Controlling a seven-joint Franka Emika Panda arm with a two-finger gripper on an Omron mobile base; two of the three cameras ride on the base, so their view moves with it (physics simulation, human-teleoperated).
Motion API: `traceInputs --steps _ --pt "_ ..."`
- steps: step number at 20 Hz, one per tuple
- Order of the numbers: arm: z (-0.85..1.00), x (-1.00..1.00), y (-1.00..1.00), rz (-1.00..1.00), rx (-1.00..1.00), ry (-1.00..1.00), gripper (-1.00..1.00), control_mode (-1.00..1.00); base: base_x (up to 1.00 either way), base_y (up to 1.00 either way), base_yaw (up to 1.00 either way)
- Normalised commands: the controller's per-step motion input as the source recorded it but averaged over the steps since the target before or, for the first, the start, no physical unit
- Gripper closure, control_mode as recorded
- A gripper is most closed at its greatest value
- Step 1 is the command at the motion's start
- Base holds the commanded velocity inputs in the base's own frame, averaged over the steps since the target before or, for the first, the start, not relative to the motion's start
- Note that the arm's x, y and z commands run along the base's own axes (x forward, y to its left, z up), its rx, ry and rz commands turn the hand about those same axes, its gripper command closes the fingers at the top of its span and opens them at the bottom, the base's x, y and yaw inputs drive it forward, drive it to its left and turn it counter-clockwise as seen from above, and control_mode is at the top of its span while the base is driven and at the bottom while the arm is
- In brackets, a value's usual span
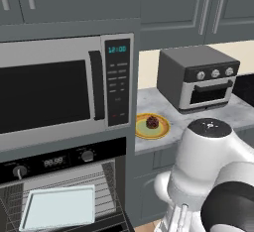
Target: Take the baked cake out of the oven and place it on the plate for cooling. Then close the oven door.
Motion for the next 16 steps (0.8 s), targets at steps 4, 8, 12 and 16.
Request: traceInputs --steps 4,8,12,16 --pt "-0.15 -0.51 0.34 0.00 -0.03 -0.04 -1.00 -1.00 0.00 0.00 0.00" --pt "-0.19 -0.53 0.29 0.00 -0.01 -0.09 -1.00 -1.00 0.00 0.00 0.00" --pt "-0.21 -0.36 0.32 -0.04 -0.03 -0.01 -1.00 -1.00 0.00 0.00 0.00" --pt "-0.20 -0.33 0.36 0.00 -0.06 0.00 -1.00 -1.00 0.00 0.00 0.00"
